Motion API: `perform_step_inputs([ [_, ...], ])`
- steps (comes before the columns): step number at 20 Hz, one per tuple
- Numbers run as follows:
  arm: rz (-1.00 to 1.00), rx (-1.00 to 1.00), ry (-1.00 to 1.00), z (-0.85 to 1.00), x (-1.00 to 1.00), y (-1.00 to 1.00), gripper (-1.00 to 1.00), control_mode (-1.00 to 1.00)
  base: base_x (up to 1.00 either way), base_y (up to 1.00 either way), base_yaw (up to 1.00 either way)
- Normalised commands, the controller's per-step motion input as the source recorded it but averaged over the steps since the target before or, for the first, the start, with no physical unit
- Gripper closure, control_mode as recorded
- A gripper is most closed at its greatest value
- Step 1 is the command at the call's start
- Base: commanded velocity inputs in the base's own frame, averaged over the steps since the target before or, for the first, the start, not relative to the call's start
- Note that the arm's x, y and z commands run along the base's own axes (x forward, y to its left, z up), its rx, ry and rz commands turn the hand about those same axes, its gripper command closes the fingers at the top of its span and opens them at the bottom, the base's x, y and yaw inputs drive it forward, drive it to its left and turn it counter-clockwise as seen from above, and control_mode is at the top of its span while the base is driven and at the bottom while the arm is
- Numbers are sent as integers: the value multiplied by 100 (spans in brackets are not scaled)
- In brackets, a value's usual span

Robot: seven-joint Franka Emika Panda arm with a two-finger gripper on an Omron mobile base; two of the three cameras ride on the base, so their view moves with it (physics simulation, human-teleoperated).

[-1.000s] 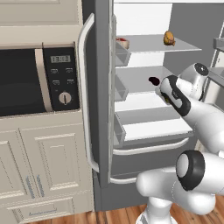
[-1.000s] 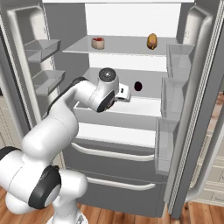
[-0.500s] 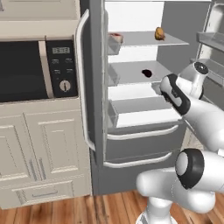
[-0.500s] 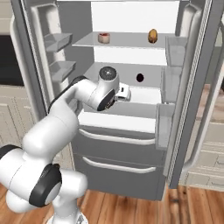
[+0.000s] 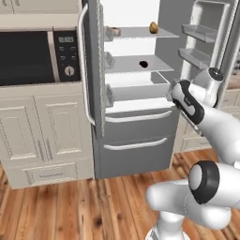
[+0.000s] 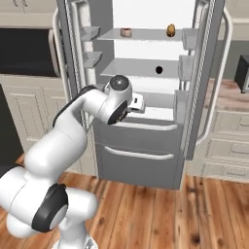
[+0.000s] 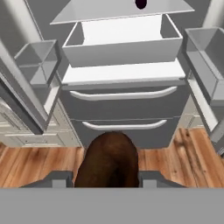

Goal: Gather the eggplant and sweet potato from the fridge and place them on a tray on the dining counter. Then gather the steak and chicken drumstick from the fridge and place them on the other tray.

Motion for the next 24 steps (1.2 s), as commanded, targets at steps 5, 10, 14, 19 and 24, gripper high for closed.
perform_step_inputs([
  [5,0,0,0,0,0,0,100,100,-70,7,-5],
  [10,0,0,0,0,0,0,100,100,-42,8,-20],
  [14,0,0,0,0,0,0,100,100,-34,0,-23],
  [19,0,0,0,0,0,0,100,100,-23,6,-39],
  [24,0,0,0,0,0,0,100,100,-20,10,-51],
])
